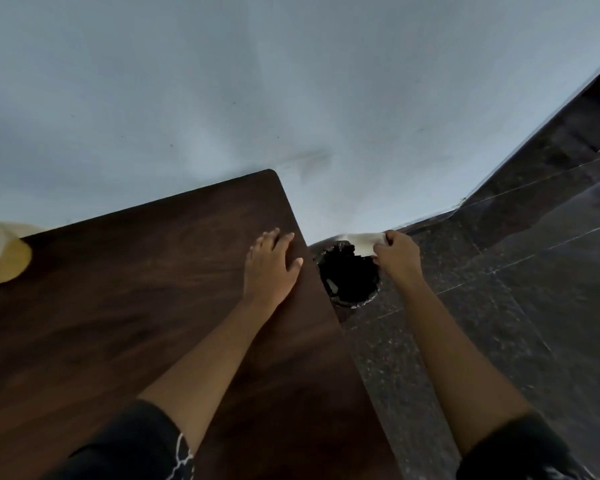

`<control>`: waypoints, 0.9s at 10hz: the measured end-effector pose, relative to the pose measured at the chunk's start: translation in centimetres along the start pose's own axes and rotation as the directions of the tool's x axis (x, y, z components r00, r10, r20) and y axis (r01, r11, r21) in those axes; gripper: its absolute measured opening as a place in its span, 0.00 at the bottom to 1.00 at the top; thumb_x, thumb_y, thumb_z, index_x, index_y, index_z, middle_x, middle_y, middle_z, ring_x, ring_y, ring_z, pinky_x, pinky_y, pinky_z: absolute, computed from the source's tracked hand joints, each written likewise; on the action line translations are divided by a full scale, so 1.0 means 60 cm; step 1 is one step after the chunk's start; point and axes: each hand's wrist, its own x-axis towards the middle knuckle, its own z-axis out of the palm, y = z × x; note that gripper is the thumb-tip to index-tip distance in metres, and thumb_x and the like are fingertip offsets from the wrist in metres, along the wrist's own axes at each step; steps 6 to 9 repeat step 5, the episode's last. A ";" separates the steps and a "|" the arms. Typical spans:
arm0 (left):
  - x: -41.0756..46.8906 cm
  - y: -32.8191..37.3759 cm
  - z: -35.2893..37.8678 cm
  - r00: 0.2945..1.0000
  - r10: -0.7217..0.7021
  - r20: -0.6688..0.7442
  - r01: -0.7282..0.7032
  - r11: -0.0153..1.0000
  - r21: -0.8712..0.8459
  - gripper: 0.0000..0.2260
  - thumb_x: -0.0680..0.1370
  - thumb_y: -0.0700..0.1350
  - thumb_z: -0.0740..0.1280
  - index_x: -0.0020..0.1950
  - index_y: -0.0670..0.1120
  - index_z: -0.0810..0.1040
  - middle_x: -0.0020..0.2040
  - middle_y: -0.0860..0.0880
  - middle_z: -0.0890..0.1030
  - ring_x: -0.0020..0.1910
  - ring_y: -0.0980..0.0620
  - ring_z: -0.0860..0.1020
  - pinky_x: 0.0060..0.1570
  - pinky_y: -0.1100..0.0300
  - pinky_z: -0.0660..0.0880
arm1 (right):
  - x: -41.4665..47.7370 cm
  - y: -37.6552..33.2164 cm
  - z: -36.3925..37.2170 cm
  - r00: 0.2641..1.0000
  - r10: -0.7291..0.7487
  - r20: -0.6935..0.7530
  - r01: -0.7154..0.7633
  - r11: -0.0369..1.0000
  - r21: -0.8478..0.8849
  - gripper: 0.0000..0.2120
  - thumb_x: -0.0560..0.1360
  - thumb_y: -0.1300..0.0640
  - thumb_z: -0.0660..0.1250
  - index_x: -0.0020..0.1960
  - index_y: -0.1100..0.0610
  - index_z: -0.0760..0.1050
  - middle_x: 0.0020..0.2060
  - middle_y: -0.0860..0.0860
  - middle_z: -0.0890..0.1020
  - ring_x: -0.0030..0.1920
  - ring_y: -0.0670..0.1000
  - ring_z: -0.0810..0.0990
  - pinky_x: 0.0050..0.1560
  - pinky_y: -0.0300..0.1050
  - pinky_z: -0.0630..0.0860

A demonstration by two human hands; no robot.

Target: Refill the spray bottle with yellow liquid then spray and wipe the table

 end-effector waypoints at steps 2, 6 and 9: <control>0.026 -0.007 0.043 0.998 -0.008 -0.059 0.015 0.994 0.107 0.24 0.80 0.56 0.56 0.75 0.51 0.60 0.76 0.49 0.59 0.76 0.48 0.54 0.72 0.48 0.53 | 0.127 0.067 0.070 0.996 0.057 0.068 -0.039 0.970 -0.241 0.09 0.74 0.64 0.62 0.52 0.65 0.77 0.50 0.61 0.81 0.54 0.60 0.78 0.51 0.48 0.73; 0.033 -0.020 0.059 0.993 0.014 -0.116 -0.008 0.999 0.049 0.24 0.79 0.57 0.58 0.74 0.52 0.62 0.76 0.50 0.60 0.76 0.48 0.55 0.71 0.47 0.52 | 0.183 0.084 0.139 0.976 0.087 0.199 -0.009 0.932 -0.362 0.21 0.76 0.60 0.64 0.67 0.63 0.67 0.63 0.62 0.72 0.62 0.61 0.73 0.58 0.48 0.70; 0.033 -0.020 0.059 0.993 0.014 -0.116 -0.008 0.999 0.049 0.24 0.79 0.57 0.58 0.74 0.52 0.62 0.76 0.50 0.60 0.76 0.48 0.55 0.71 0.47 0.52 | 0.183 0.084 0.139 0.976 0.087 0.199 -0.009 0.932 -0.362 0.21 0.76 0.60 0.64 0.67 0.63 0.67 0.63 0.62 0.72 0.62 0.61 0.73 0.58 0.48 0.70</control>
